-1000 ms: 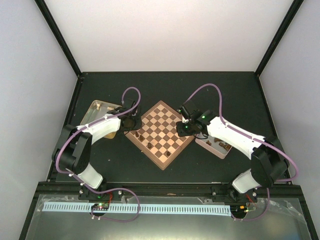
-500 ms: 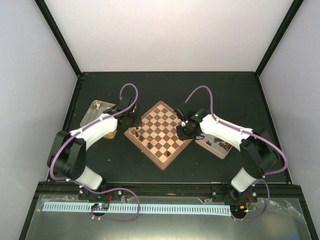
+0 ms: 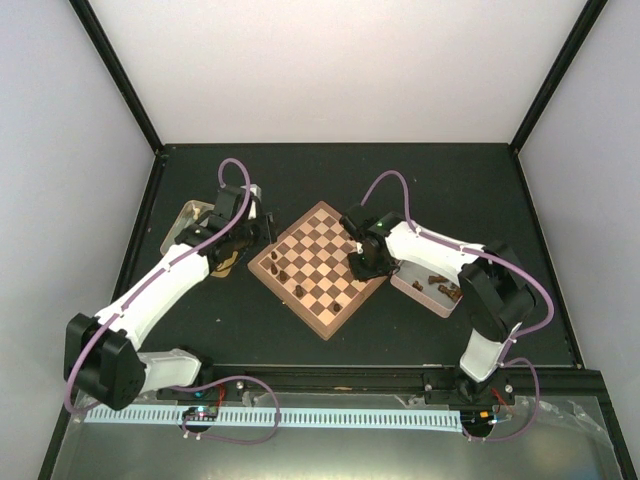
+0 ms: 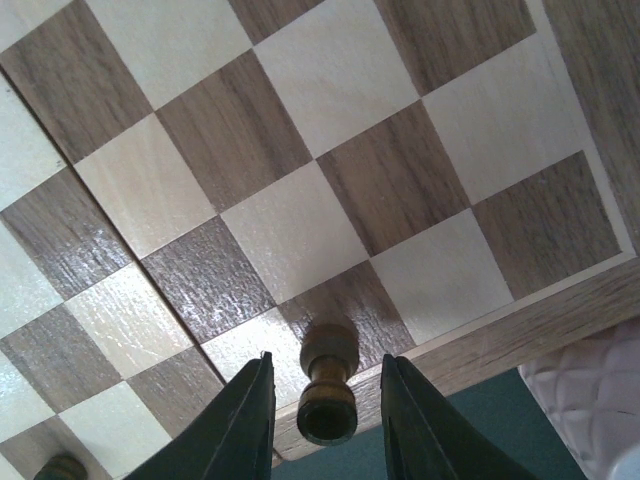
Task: Set up the chess pieces on the board
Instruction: Move the chess piece to the chessboard, then pick up the chess piece from the chessboard.
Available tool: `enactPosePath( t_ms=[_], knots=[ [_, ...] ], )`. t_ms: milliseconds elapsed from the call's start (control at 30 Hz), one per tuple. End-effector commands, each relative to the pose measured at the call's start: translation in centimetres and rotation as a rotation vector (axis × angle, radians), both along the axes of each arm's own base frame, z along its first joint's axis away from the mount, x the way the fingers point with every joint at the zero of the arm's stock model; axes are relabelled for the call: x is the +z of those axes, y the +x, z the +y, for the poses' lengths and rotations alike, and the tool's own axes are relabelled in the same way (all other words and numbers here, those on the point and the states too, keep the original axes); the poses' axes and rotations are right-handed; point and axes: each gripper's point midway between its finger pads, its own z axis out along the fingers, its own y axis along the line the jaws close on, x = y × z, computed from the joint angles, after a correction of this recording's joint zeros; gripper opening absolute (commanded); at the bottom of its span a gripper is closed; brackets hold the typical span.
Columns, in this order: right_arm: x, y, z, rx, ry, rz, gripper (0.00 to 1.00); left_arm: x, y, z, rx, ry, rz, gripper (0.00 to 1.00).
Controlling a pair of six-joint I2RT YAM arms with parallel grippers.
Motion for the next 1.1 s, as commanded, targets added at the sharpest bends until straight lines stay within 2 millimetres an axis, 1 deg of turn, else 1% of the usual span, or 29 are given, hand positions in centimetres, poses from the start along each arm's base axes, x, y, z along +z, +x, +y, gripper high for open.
enactPosePath(
  t_ms=[0,100,300,467,533,600,733,833,900,1067],
  knots=[
    [0.9,0.2,0.9,0.004,0.018,-0.015,0.32,1.2,-0.8,0.1,-0.033,-0.002,-0.014,0.56],
    [0.9,0.1,1.0,0.003,0.019,-0.017,0.30,1.6,-0.9,0.1,-0.036,-0.006,-0.024,0.56],
    [0.7,0.1,0.8,-0.005,0.000,-0.023,0.19,1.6,-1.0,0.0,-0.042,-0.012,-0.022,0.57],
    [0.7,0.1,0.8,-0.010,-0.009,-0.029,0.13,1.8,-1.2,-0.1,-0.046,-0.019,-0.023,0.57],
    [1.2,0.1,1.4,0.003,-0.001,-0.042,0.09,2.1,-1.4,0.0,-0.047,-0.022,-0.029,0.57],
    [2.0,0.2,2.2,0.019,0.016,-0.062,0.09,2.4,-1.6,0.0,-0.046,-0.024,-0.036,0.56],
    [3.9,0.5,5.1,0.067,0.064,-0.095,0.09,3.6,-2.0,0.6,-0.029,-0.030,-0.068,0.57],
    [5.2,0.9,7.9,0.102,0.094,-0.117,0.09,5.2,-2.4,1.4,0.004,-0.030,-0.117,0.57],
    [6.6,1.2,10.5,0.128,0.133,-0.141,0.09,6.7,-2.8,2.4,0.043,-0.032,-0.171,0.56],
    [8.9,1.5,16.7,0.183,0.203,-0.181,0.09,11.3,-4.5,5.4,0.151,-0.051,-0.366,0.57]
  ],
)
